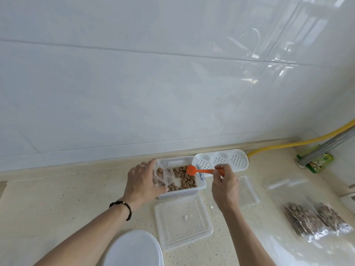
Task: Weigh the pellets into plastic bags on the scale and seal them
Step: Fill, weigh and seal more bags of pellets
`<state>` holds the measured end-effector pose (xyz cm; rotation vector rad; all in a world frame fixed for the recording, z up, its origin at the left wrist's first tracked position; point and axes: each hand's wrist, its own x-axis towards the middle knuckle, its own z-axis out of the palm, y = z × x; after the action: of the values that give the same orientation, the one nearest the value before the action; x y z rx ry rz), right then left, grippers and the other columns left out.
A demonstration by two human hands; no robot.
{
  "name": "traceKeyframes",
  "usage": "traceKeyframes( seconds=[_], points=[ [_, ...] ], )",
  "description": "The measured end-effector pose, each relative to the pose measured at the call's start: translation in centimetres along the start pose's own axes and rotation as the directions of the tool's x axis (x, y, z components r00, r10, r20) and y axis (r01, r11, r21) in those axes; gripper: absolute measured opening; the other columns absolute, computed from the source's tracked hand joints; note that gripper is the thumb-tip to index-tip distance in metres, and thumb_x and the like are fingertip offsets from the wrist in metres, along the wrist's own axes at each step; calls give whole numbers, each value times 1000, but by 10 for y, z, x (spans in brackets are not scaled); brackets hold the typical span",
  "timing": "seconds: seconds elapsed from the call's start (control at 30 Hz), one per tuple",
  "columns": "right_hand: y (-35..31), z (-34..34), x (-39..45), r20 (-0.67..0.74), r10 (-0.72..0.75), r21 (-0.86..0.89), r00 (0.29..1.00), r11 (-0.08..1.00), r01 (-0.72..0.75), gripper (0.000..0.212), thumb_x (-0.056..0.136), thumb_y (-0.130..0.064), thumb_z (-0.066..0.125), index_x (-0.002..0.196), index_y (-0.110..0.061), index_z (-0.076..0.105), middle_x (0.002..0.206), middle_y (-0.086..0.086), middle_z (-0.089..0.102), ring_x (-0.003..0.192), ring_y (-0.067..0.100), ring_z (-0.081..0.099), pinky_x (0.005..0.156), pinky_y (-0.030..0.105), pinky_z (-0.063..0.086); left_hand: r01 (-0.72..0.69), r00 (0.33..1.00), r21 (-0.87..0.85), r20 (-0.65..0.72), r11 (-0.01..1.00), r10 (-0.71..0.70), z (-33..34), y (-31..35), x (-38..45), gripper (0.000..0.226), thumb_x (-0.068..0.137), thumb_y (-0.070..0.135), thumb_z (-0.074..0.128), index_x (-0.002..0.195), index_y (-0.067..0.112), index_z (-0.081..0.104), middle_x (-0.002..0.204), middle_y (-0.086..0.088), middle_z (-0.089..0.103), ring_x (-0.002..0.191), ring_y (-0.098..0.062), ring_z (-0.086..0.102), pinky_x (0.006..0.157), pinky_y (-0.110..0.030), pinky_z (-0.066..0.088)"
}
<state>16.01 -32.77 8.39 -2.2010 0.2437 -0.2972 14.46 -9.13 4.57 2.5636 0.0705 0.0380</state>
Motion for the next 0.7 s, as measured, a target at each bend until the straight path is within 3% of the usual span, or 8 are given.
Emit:
traceKeyframes(
  seconds=[0.13,0.23,0.33,0.47,0.7],
  points=[
    [13,21,2,47,76,-47,996,996,-74,10,99,-12,48,98,-14,58,76,-9,61,65,13,56,57,34,44,25,999,37,47,999,-27,2,-15,-4,96,55,69,64,137,33,29,101,8,59,110,-16,48,106,-41,28],
    [9,36,-1,227,93,30,969,994,-102,12,98,-11,49,93,-17,59,75,-2,63,55,20,56,51,35,49,39,997,19,70,999,-40,5,-18,-2,95,54,70,63,134,35,27,100,7,60,109,-17,48,106,-43,28],
    [2,46,-5,371,141,86,918,979,-185,11,98,-9,51,96,-13,61,81,4,62,50,19,54,43,26,47,23,996,43,83,999,-26,4,-16,-1,95,57,68,66,136,34,26,110,6,56,114,-17,46,108,-43,23],
    [4,49,-8,367,257,149,894,932,-329,11,98,-10,51,101,-11,62,77,8,63,44,14,53,47,30,47,28,996,77,81,997,-35,1,-11,-2,96,60,67,70,138,31,26,115,3,53,116,-19,46,109,-43,18],
    [10,25,-6,265,421,322,868,810,-491,10,97,-7,52,100,-11,61,91,14,70,39,11,53,45,26,42,0,997,164,79,987,-13,-2,-9,-3,103,62,71,66,144,28,21,117,2,57,123,-19,45,115,-48,13]
  ],
)
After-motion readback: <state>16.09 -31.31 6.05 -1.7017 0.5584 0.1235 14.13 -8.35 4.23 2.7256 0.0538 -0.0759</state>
